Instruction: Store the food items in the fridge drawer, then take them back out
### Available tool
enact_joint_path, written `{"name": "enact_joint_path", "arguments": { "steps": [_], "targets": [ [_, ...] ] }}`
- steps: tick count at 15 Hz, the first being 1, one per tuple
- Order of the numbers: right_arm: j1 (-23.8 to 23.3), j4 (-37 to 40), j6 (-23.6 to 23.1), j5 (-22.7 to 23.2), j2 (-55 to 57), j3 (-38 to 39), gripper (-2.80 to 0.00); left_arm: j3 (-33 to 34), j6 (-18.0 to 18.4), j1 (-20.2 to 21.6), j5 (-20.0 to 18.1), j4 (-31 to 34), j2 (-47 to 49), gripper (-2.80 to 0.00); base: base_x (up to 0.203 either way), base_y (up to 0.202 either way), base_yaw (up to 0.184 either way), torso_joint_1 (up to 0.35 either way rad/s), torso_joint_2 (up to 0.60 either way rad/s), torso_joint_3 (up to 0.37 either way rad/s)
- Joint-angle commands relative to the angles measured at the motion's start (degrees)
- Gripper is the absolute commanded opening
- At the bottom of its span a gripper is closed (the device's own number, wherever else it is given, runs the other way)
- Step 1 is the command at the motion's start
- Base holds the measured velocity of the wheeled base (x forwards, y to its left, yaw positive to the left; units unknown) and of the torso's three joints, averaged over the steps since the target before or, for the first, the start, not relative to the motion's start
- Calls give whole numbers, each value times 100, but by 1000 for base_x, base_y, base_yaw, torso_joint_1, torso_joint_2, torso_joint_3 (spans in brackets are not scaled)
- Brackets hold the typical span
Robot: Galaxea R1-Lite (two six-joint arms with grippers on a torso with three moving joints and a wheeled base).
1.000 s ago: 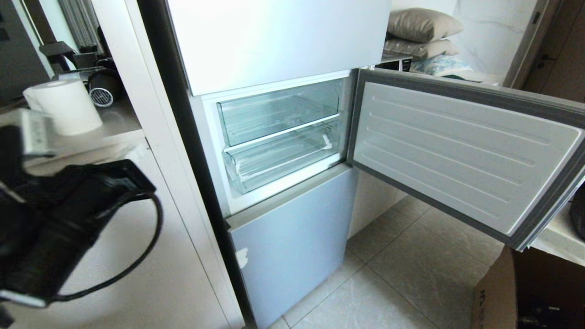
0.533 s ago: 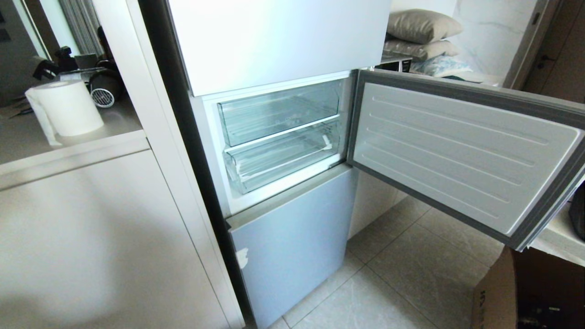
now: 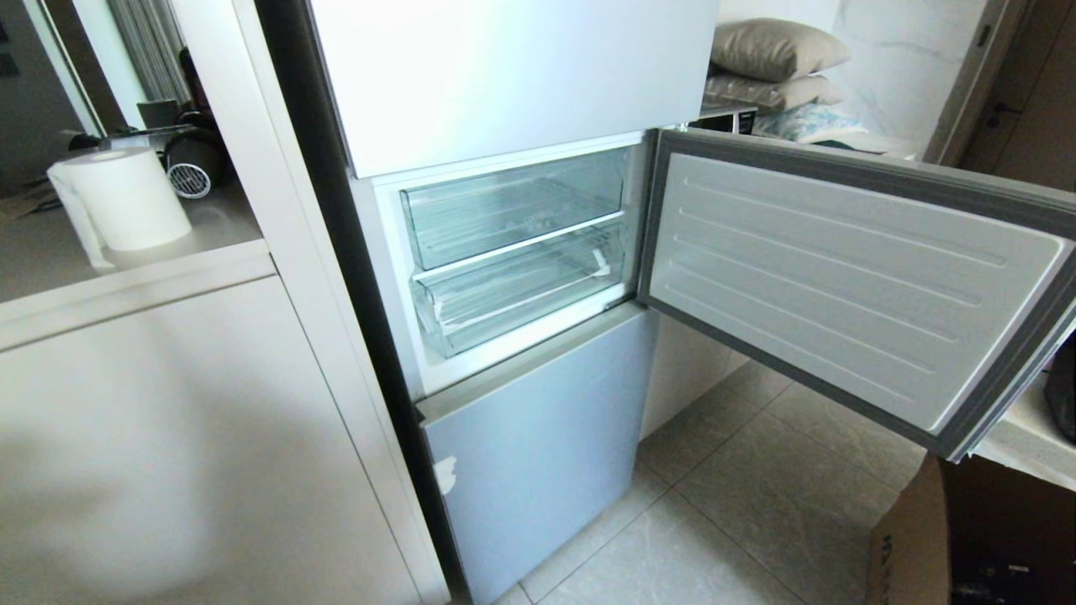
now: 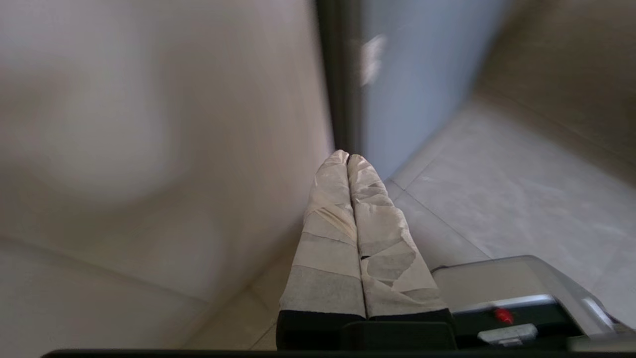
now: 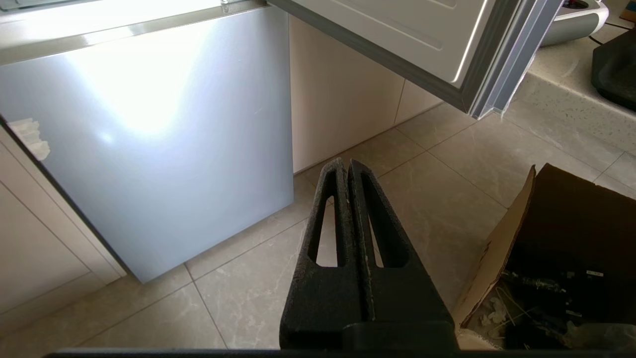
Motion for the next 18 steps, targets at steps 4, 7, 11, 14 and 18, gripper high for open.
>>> {"name": "enact_joint_path", "arguments": {
  "steps": [4, 7, 11, 14, 18],
  "targets": [
    [0, 9, -1, 1, 0, -6, -280, -15, 224, 1303, -105, 42, -425, -280, 0, 0, 0, 0, 0, 0],
    [0, 6, 16, 1, 7, 2, -280, 105, 338, 1280, -909, 10, -1561, -280, 0, 0, 0, 0, 0, 0],
    [0, 6, -37, -8, 7, 2, -280, 382, 61, 1261, -1383, -343, -1653, -280, 0, 0, 0, 0, 0, 0],
    [0, 6, 54, -8, -1, 2, -280, 382, -141, 1261, -1345, -350, -1658, -280, 0, 0, 0, 0, 0, 0],
    [-2, 32, 141, -14, 286, -391, -280, 382, -144, 1256, -1345, -350, -1662, -280, 0, 0, 0, 0, 0, 0]
  ]
}}
